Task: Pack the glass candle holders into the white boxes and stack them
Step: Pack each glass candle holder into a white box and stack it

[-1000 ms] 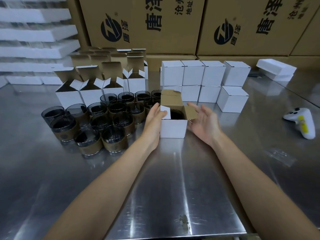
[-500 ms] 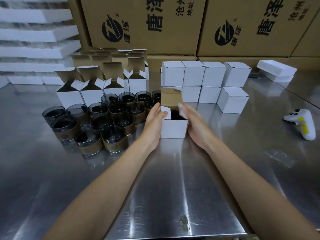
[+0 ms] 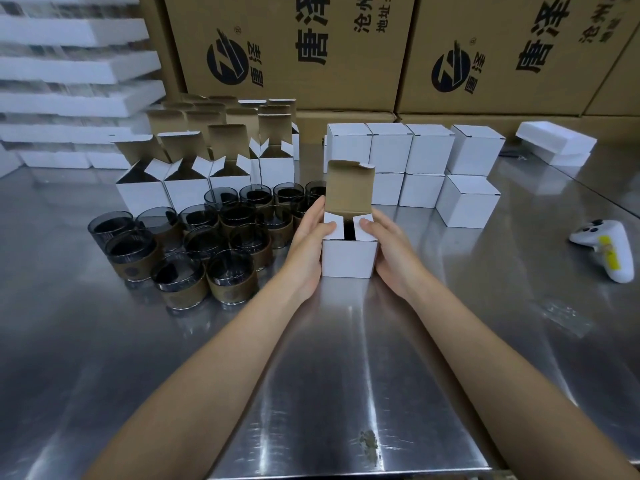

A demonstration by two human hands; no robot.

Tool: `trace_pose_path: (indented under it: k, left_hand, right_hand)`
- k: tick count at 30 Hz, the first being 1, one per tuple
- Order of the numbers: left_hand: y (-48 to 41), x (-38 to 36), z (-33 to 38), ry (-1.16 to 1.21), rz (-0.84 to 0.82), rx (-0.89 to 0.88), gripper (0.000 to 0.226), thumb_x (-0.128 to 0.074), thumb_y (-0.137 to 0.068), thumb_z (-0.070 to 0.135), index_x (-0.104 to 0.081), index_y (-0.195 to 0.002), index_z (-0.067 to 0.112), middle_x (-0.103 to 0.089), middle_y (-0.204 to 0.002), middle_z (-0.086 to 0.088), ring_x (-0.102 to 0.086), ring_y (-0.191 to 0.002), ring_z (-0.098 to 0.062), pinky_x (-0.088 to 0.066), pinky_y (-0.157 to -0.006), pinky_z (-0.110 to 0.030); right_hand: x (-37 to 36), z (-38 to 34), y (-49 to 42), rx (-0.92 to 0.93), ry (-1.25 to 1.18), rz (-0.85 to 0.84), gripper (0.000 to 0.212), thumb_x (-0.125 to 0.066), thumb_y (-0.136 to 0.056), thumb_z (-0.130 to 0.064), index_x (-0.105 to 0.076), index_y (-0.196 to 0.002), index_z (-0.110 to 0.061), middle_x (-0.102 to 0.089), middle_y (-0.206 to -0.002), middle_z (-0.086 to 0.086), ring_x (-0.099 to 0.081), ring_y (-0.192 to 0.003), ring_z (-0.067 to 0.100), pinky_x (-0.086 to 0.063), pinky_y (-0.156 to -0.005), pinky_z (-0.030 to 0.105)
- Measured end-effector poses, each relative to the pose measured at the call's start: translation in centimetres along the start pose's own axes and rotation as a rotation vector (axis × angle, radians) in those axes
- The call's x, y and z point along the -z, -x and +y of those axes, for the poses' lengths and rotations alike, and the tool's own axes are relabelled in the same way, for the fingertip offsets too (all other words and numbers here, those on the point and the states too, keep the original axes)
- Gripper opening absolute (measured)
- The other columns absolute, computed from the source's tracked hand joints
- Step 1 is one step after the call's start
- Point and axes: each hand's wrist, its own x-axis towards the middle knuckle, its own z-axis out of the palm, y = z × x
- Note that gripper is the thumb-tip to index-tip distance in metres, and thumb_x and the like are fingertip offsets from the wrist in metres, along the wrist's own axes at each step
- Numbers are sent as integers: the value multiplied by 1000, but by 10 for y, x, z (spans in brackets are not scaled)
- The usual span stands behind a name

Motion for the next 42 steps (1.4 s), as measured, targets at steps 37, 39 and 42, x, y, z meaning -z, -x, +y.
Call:
trace_pose_path:
  k: [37, 39, 42]
  left_hand:
    - [-2, 0, -7, -43, 106, -16, 32, -51, -89, 44, -58, -113, 25, -61, -120, -2, -57, -114, -18, -45, -101, -36]
    - [0, 2, -8, -105, 71, -55, 46, -54, -81, 47, -52, -121, 25, -57, -125, -1, -54, -117, -16, -44, -102, -34]
    - [3, 3, -12, -301, 25, -117, 48, -51, -87, 54, -43, -128, 31, -52, -129, 3, -52, -118, -13, -45, -99, -28]
  right_hand:
    - [29, -11, 13, 891, 1182, -2, 29, -67, -87, -13, -70, -114, -3, -68, -115, 10, -64, -104, 27, -50, -93, 37]
    - [28, -9, 13, 874, 1182, 32, 30, -67, -89, -15, -69, -117, -4, -69, -116, 8, -64, -105, 26, -50, -94, 36]
    - [23, -9, 12, 849, 1147, 95, 29, -66, -91, -16, -68, -118, -6, -69, -114, 3, -64, -104, 22, -48, -95, 27]
